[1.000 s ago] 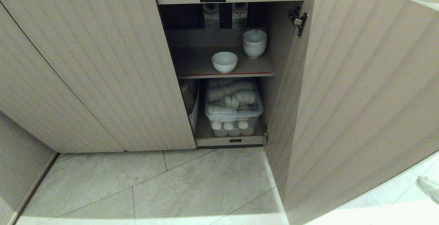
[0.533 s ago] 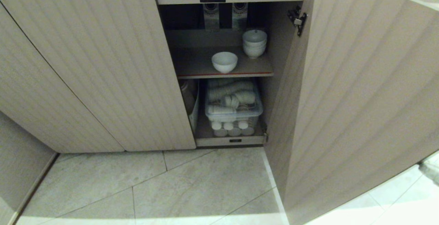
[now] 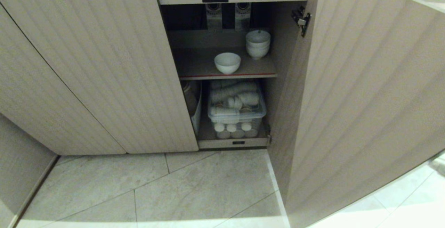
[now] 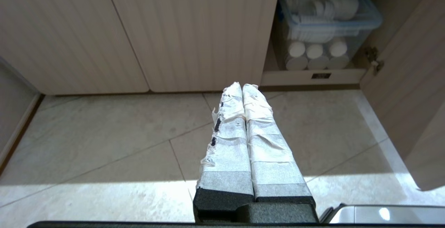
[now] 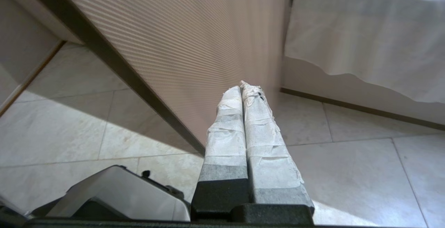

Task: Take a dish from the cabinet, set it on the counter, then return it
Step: Close the cabinet door

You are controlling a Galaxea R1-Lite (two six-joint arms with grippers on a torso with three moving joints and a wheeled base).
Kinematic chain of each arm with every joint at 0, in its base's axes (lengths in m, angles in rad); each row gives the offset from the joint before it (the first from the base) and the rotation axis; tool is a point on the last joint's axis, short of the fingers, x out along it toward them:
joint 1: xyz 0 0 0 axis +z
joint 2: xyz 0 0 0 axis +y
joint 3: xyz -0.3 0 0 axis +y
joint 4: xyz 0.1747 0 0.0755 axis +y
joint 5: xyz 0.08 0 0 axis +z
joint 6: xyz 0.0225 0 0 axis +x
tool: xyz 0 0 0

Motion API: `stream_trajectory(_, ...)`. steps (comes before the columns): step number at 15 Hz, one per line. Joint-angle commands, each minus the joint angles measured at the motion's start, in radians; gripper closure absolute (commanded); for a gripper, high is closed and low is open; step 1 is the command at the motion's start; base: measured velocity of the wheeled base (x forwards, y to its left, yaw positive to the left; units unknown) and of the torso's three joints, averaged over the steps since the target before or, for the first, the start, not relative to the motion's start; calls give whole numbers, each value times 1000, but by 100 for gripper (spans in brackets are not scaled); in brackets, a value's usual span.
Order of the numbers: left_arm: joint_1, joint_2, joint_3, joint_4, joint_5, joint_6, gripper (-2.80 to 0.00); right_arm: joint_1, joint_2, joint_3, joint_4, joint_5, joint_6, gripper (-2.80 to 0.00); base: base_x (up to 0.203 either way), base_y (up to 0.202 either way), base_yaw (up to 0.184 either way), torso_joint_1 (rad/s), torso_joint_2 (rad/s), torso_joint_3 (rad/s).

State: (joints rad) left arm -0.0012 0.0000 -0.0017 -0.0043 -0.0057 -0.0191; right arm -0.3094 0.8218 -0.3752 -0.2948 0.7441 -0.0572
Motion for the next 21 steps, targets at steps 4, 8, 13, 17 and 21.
stream_trajectory(4, 0, 0, 0, 1, 0, -1, 0, -8, 32, -15, 2, 18, -4, 0, 0, 0, 0, 0, 0, 0)
stream_trajectory(8, 1, 0, 0, 1, 0, -1, 0, -5, 56, -29, -7, 136, 7, 0, 0, 0, 0, 0, 0, 0)
stream_trajectory(13, 0, 0, 0, 1, 0, -1, 0, 24, 72, -34, -7, 223, 39, 0, 0, 0, 0, 0, 0, 0)
stream_trajectory(17, 1, 0, 0, 1, 0, -1, 0, 49, 86, -45, -10, 228, 115, 0, 0, 0, 0, 0, 0, 0)
stream_trajectory(21, 0, 0, 0, 1, 0, -1, 0, 88, 91, -83, -10, 228, 226, 0, 0, 0, 0, 0, 0, 0)
